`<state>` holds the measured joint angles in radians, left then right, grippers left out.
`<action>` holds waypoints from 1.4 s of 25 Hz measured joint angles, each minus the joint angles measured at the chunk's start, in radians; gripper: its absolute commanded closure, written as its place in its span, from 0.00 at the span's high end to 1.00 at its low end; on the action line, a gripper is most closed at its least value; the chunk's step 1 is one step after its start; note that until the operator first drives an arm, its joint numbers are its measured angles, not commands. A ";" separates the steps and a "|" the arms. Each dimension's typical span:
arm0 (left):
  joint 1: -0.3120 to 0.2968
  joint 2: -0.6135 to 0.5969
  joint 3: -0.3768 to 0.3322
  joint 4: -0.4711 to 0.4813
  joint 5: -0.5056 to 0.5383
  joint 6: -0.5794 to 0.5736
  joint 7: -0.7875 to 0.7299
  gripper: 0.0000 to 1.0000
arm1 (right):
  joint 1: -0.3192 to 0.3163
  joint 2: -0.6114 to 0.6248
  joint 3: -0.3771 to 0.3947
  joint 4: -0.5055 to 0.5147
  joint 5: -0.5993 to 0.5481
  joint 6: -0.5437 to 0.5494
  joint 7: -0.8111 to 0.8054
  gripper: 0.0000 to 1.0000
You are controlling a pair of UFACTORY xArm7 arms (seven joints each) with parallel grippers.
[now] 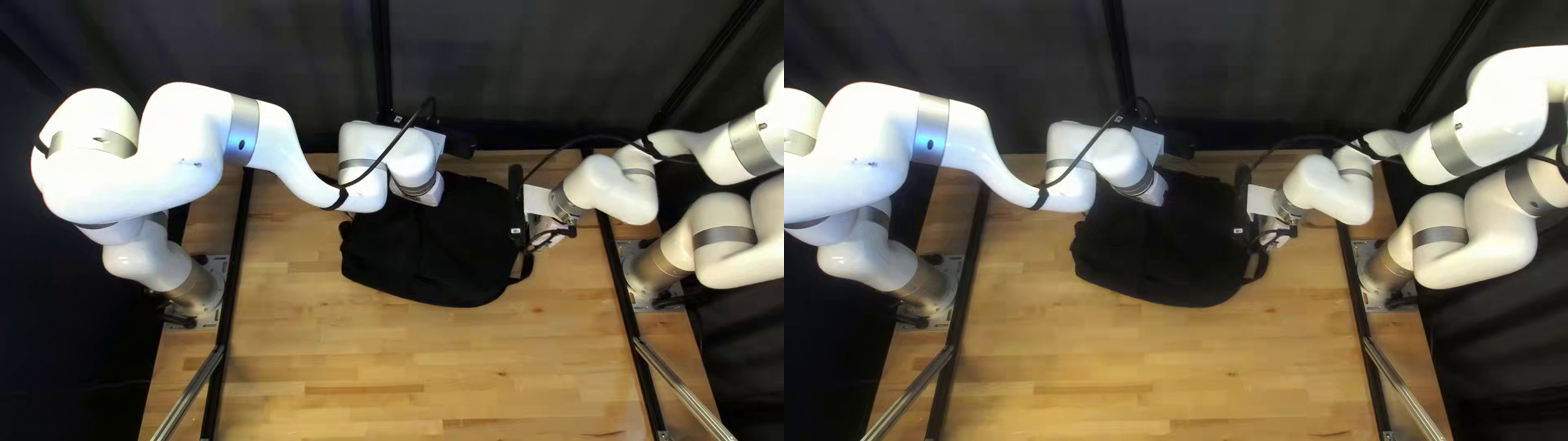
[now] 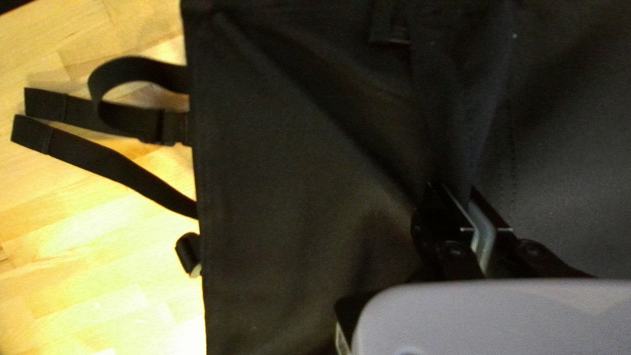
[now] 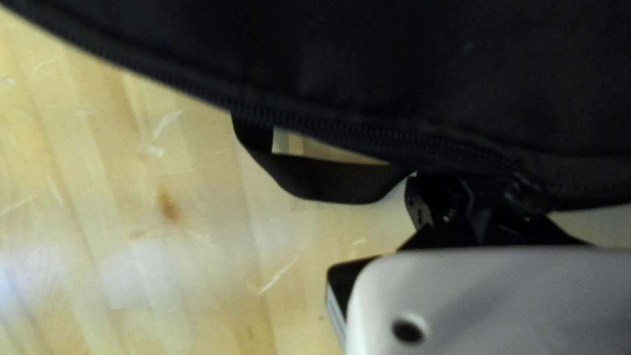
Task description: Remove a lunch box from a kids backpack
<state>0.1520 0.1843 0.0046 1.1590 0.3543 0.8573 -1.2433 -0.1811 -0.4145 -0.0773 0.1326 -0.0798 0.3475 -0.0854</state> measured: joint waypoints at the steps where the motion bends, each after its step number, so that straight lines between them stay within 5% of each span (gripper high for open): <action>1: 0.000 0.001 0.000 0.001 0.000 0.001 -0.001 0.00 | 0.004 -0.006 0.005 -0.006 0.003 0.000 0.009 0.00; 35: 0.008 0.026 -0.005 0.023 -0.031 -0.007 0.026 0.00 | 0.117 0.033 0.208 0.153 0.056 0.143 0.273 0.00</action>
<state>0.1605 0.2098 -0.0001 1.1822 0.3234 0.8501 -1.2169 -0.0641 -0.3818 0.1311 0.2858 -0.0236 0.4908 0.1880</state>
